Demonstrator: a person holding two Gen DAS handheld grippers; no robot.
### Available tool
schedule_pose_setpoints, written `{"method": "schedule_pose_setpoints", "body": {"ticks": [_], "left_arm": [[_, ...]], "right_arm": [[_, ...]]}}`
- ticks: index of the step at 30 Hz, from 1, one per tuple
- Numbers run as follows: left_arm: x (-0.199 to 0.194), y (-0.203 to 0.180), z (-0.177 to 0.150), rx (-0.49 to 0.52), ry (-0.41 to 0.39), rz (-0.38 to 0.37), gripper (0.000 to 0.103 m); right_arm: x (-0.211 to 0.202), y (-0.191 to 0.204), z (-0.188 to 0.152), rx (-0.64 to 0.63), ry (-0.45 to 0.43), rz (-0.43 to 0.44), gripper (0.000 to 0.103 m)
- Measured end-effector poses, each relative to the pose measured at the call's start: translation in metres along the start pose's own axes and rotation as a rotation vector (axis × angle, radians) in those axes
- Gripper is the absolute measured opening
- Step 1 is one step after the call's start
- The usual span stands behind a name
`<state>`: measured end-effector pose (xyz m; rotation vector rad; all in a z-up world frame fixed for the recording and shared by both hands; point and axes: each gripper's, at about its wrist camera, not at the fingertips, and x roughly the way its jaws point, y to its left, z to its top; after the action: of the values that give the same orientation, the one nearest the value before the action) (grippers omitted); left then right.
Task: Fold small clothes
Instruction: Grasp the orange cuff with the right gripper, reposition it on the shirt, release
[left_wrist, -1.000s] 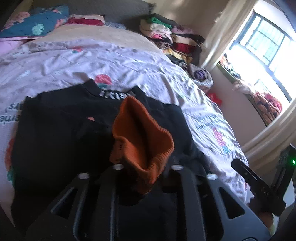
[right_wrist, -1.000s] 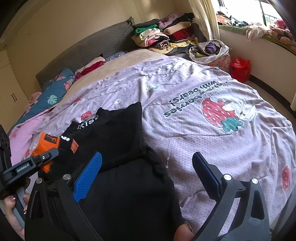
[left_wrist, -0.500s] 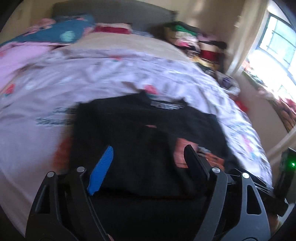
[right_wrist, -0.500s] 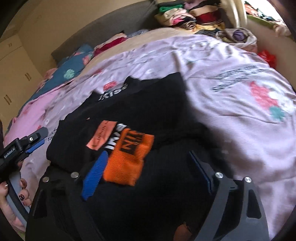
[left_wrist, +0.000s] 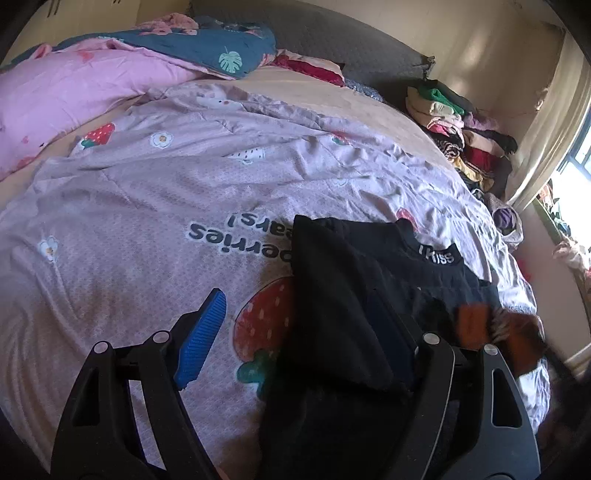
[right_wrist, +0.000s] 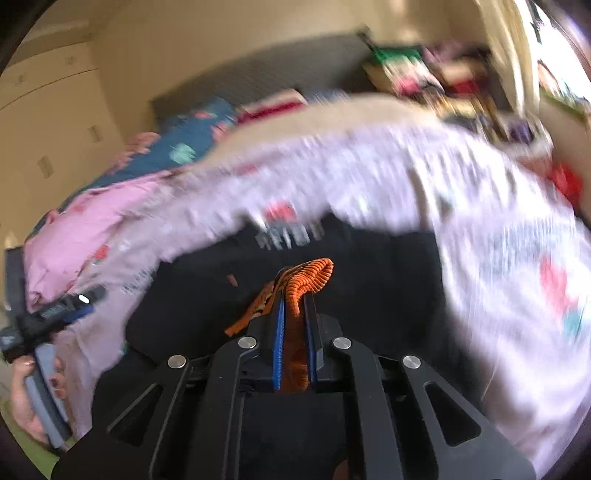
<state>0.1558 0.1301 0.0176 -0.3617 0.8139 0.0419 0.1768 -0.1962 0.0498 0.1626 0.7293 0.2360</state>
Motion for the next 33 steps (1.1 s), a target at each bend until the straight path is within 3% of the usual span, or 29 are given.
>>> {"method": "schedule_pose_setpoints", "body": {"ticks": [3,6,13,17,25,29,32,33], "left_arm": [[0.006,-0.019,0.004,0.043,-0.001,-0.016,0.071],[0.016,-0.040,0.005,0.077,0.015,-0.038,0.071],[0.043,-0.075,-0.004,0.164,0.078,-0.062,0.068],[0.053,-0.082,-0.014,0.185,0.110,-0.067,0.061],[0.072,-0.084,-0.028,0.225,0.179,-0.033,0.060],[0.078,-0.081,-0.035,0.238,0.197,-0.016,0.060],[0.079,-0.080,-0.037,0.246,0.196,-0.015,0.060],[0.079,-0.080,-0.038,0.246,0.197,-0.015,0.060]], "right_arm": [[-0.012,0.006,0.023,-0.076,-0.047,0.000,0.009],[-0.010,0.003,0.024,-0.125,-0.046,-0.039,0.009],[0.013,-0.019,-0.002,-0.085,0.027,-0.123,0.009],[0.019,-0.025,-0.011,-0.067,0.039,-0.140,0.009],[0.026,-0.036,-0.018,-0.028,0.068,-0.183,0.009],[0.027,-0.038,-0.019,-0.008,0.071,-0.230,0.016],[0.026,-0.037,-0.021,-0.013,0.071,-0.216,0.019],[0.026,-0.035,-0.021,-0.019,0.076,-0.208,0.026]]}}
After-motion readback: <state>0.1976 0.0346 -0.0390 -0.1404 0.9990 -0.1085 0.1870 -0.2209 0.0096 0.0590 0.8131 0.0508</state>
